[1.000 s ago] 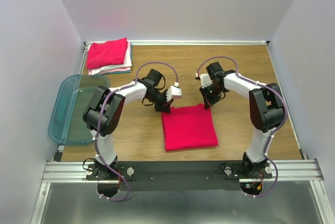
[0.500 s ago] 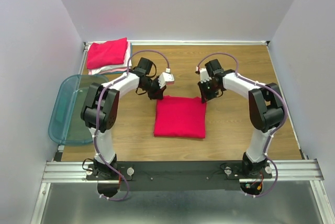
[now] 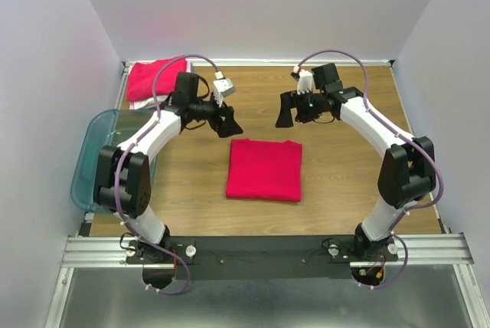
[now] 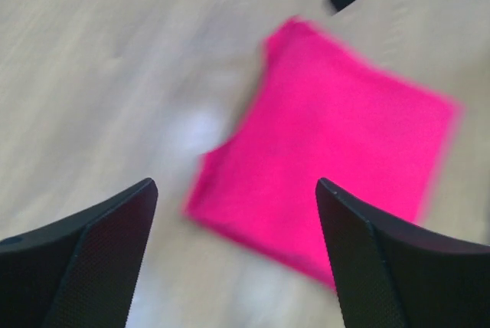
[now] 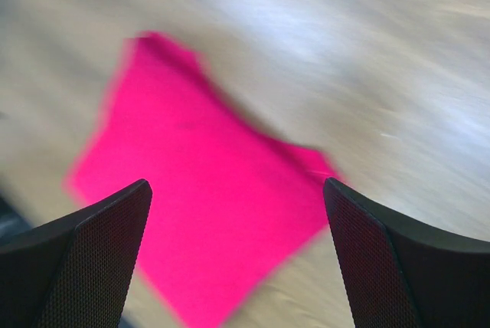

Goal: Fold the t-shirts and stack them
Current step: Smooth out wrinkles on the folded tshirt

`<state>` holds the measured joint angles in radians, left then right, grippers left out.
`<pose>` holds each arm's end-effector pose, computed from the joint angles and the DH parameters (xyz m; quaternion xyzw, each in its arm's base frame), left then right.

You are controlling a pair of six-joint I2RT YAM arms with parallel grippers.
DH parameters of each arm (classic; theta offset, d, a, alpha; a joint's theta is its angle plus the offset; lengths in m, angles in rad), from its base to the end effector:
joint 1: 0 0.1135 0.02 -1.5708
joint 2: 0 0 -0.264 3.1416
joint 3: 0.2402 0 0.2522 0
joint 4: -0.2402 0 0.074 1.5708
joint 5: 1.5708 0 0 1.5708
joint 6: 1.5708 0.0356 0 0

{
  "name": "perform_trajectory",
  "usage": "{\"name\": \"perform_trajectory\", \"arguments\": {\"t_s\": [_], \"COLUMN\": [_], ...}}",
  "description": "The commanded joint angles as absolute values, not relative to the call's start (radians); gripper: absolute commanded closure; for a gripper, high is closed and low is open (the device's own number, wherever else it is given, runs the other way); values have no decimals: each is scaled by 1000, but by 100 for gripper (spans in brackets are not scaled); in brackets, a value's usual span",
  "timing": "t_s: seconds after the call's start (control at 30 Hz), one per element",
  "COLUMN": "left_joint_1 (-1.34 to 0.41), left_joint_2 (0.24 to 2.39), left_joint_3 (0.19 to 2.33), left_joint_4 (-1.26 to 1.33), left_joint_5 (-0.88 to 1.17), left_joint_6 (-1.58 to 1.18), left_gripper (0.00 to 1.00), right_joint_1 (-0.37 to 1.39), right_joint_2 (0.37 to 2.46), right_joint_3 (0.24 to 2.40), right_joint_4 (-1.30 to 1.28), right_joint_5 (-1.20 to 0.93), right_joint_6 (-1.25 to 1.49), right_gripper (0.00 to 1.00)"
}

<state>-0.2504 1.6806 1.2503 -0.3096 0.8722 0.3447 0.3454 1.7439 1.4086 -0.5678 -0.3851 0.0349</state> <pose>0.3499 -0.1176 0.2629 0.4061 0.7429 -0.3688 0.3836 0.3556 0.1422 0.2656 -0.2053 0.9065 0.2383 0.2817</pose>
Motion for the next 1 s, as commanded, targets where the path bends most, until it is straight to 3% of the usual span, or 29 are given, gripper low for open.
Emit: {"name": "perform_trajectory", "arguments": {"t_s": [0.0,0.07,0.2,0.57,0.73,0.97], "left_joint_1": [-307,-342,-362,-261,-250,-293], "left_joint_2": [1649,1651,1724,2149,2079,1893], "left_joint_3": [1074,987,922,1161,1281,1160], "left_joint_4": [-54,158,334,262,147,211], "left_joint_5": [1069,1072,1101,1055,1055,1134], "left_joint_6": [3,-188,-380,-350,-281,-414], "left_gripper": [7,6,6,6,6,6], "right_joint_1": [347,348,344,224,204,207], "right_joint_2": [1746,1758,1845,2123,2099,1948], "right_joint_3": [1344,1238,1223,1385,1463,1392], "right_joint_4": [-523,-445,-433,-420,-429,-413], "right_joint_5": [-789,-865,-876,-770,-811,-986], "right_joint_6": [178,259,223,84,123,348], "right_gripper": [0,0,0,0,0,0]}}
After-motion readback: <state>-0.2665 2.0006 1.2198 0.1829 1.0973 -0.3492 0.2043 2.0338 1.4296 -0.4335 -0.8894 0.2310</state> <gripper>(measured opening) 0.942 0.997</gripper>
